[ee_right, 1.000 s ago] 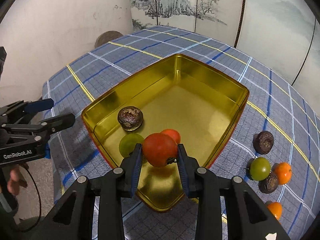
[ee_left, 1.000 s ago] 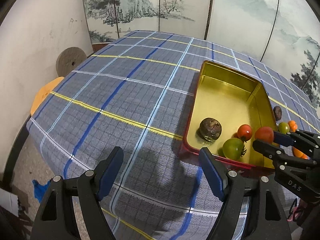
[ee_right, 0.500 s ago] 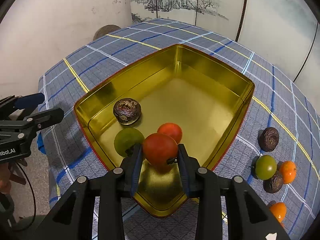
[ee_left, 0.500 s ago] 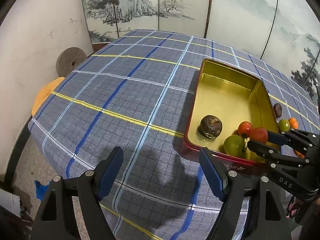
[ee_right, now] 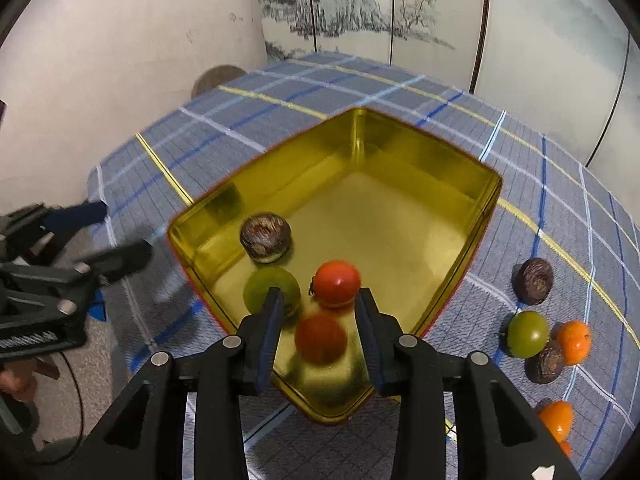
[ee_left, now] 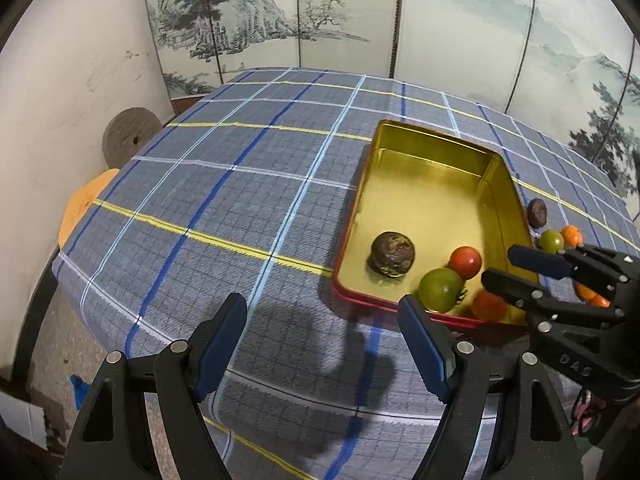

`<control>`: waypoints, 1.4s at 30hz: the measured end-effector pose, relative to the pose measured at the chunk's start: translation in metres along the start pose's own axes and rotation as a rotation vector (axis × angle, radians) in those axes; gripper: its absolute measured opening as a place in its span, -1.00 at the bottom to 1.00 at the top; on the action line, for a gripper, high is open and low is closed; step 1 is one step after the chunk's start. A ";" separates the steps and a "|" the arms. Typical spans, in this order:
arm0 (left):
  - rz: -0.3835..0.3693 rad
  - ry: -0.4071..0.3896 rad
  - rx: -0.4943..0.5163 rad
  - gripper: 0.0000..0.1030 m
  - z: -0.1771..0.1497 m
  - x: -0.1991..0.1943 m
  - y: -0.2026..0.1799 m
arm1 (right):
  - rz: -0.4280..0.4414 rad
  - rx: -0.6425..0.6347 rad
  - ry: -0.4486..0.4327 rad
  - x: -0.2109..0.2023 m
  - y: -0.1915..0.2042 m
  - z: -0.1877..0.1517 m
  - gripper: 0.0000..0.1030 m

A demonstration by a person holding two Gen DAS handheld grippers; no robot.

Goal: Organize fruits
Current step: 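Reach the right tool to an orange and close on it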

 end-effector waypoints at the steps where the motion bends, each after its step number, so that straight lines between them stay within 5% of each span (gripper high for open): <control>1: -0.004 -0.002 0.005 0.52 0.001 -0.001 -0.003 | 0.001 0.003 -0.011 -0.005 0.000 0.001 -0.32; 7: -0.037 -0.001 0.037 0.52 0.003 -0.003 -0.022 | -0.002 0.050 -0.074 -0.042 -0.018 -0.002 -0.32; 12: -0.072 0.005 0.073 0.52 0.002 -0.003 -0.043 | -0.089 0.104 -0.093 -0.068 -0.062 -0.023 -0.16; 23: -0.114 0.018 0.163 0.52 0.001 -0.002 -0.089 | -0.257 0.327 -0.064 -0.100 -0.174 -0.088 -0.16; 42: -0.170 0.047 0.286 0.52 0.010 0.008 -0.160 | -0.246 0.377 -0.015 -0.067 -0.198 -0.113 -0.15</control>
Point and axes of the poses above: each gripper's, at about its wrist camera, not at the fingertips, and x roughly the way its jaws point, y to its left, z to its top, the point moved 5 cm from there along x, roughly the way its jaws point, and after that the axes turned 9 degrees about x, right-handed, at the moved point
